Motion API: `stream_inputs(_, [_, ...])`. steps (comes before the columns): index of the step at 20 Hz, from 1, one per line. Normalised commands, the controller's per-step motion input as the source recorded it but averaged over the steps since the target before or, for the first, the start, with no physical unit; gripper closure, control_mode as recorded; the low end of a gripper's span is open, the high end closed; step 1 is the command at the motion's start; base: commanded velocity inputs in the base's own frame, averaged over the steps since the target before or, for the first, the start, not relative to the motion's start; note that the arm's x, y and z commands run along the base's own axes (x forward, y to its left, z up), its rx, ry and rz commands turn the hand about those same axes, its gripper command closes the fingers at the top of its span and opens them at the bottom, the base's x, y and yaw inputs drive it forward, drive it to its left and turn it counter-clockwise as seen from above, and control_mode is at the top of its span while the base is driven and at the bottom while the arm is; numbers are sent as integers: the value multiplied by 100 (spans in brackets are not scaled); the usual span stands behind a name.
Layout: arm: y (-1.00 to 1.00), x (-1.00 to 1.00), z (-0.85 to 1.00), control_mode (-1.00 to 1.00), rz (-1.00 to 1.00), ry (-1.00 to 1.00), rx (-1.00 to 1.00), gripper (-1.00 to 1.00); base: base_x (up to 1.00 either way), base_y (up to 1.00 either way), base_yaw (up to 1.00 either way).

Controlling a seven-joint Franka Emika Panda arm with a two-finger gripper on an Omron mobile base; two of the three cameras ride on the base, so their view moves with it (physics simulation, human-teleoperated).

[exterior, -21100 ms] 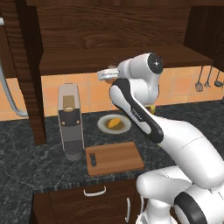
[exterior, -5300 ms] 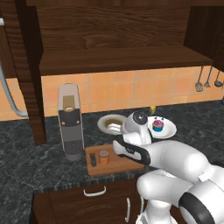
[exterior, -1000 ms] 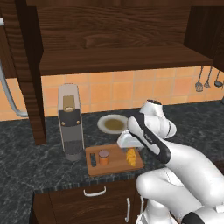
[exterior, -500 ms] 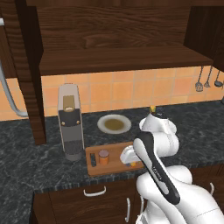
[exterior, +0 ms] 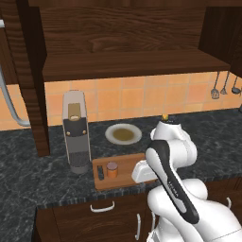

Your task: From the different types of pastries on the counter, select a croissant and place it on the cutting board. Then retrieve a jar of jam from the cabinet and place it alongside the croissant on the cutting board.

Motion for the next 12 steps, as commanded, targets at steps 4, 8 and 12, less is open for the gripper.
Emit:
stream_inputs(4, [0,0,0,-100,0,0,0,-100,0,0,0])
stream_inputs(8, [0,0,0,-100,0,0,0,-100,0,0,0])
stream_inputs(12, [0,0,0,-100,0,0,0,-100,0,0,0])
